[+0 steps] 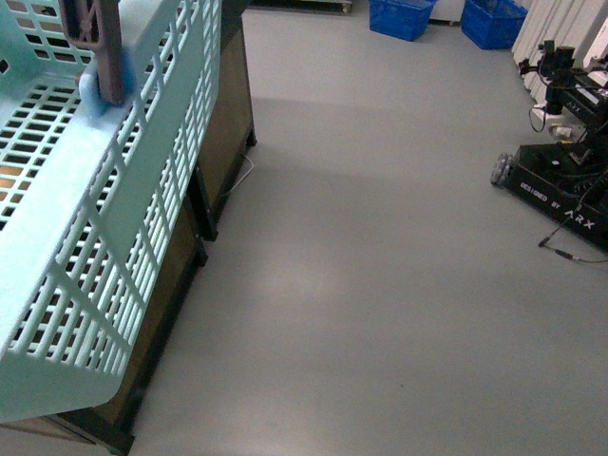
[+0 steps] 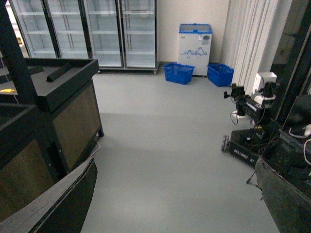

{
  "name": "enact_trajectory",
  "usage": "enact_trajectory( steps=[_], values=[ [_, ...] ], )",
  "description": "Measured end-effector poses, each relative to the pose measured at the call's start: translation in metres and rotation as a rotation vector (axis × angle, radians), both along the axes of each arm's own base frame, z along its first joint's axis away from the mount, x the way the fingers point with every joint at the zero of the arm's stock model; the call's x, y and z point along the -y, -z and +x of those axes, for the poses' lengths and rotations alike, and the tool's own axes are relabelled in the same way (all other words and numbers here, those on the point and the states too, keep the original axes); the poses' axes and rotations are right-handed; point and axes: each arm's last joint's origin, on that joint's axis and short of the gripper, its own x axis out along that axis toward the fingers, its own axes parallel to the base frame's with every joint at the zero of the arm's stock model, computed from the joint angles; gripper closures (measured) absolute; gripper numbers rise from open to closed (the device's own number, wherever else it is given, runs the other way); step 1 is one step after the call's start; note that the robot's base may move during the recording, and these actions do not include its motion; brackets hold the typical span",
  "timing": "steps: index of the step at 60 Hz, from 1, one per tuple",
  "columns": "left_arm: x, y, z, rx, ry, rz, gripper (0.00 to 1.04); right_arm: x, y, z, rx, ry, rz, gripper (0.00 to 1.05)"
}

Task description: Pick mango and avocado into basket

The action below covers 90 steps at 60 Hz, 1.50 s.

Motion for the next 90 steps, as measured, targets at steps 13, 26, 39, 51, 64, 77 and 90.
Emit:
enact_trajectory(
  steps=[13,26,39,51,64,77,90],
  values=[
    [0.0001,-0.0003,-0.0002,0.001,0.002,-0.001,0.99,0.0000,-0.0001,0.0000,0.002,0.000,0.000,0.08],
    [0.0001,-0.0002,-0.0001,0.000,0.004,-0.002,0.99,0.0000,-0.0001,0.0000,0.002,0.000,0.000,0.08],
    [0.0001,-0.0002,-0.0002,0.000,0.004,-0.002,0.99,0.0000,-0.0001,0.0000,0.001,0.000,0.000,0.08],
    [0.0000,-0.0004,-0.0002,0.001,0.003,-0.001,0.99,0.0000,-0.0001,0.0000,0.001,0.000,0.000,0.08],
    [0.0000,-0.0003,-0.0002,0.001,0.003,-0.002,0.99,0.0000,-0.0002,0.0000,0.002,0.000,0.000,0.08],
    [0.0001,-0.0002,-0.0002,0.000,0.004,-0.002,0.99,0.0000,-0.0001,0.0000,0.001,0.000,0.000,0.08],
    [0.0001,-0.0002,-0.0002,0.000,0.004,-0.002,0.99,0.0000,-0.0001,0.0000,0.001,0.000,0.000,0.08]
  ],
)
